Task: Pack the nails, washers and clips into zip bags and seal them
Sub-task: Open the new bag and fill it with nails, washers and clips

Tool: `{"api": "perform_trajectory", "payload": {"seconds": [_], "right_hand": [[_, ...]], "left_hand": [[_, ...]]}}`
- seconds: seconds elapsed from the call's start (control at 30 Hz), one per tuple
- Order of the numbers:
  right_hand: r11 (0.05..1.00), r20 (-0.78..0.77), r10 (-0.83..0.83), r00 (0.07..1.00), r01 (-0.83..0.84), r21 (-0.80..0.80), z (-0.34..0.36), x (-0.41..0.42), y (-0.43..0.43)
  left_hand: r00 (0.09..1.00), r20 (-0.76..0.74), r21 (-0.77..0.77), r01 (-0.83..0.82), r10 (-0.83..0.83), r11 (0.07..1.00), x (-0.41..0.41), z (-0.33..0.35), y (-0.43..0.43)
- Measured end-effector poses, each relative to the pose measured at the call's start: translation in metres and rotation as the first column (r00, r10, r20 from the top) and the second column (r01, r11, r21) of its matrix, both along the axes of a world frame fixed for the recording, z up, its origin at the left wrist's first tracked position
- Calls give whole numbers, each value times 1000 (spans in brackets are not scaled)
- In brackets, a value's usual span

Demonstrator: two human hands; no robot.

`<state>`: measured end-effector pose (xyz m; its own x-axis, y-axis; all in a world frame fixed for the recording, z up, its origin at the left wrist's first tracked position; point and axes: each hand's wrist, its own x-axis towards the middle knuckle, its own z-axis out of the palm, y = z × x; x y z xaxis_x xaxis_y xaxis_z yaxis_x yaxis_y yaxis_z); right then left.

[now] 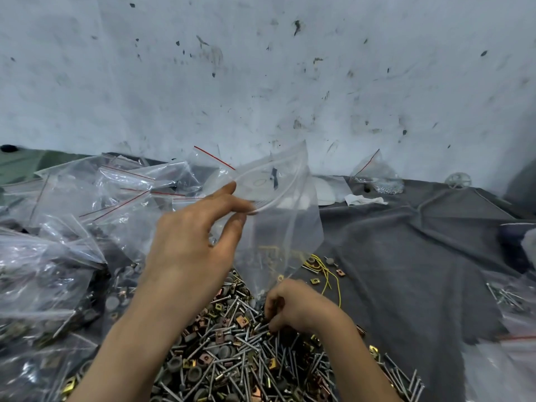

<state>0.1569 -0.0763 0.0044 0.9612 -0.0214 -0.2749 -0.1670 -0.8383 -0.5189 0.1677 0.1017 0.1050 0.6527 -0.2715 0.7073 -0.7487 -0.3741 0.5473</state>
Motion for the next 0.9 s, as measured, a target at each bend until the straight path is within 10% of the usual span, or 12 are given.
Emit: {"api": "perform_trajectory", "payload": {"seconds": [0.2,0.33,0.57,0.67,0.83,0.9], "right_hand": [[994,-36,70,997,-67,88,32,-18,-9],[912,285,14,958,-129,389,89,-56,-16],[956,914,-291,282,41,291,129,-90,5],[973,937,-156,312,214,91,128,-85,8],[953,932,-284,226,171,249,130,-89,11],[943,881,-328,341,169,286,130,-91,9]], "left_hand": [[999,11,5,36,-36,999,-2,0,1],[989,45,39,136,-138,990,-7,1,-1],[942,139,174,280,-305,944,-18,2,-8],[942,147,183,273,-301,945,-19,0,-9],[977,99,65,183,-189,981,-13,0,-6],[991,56,36,116,-118,993,-9,1,-3]]}}
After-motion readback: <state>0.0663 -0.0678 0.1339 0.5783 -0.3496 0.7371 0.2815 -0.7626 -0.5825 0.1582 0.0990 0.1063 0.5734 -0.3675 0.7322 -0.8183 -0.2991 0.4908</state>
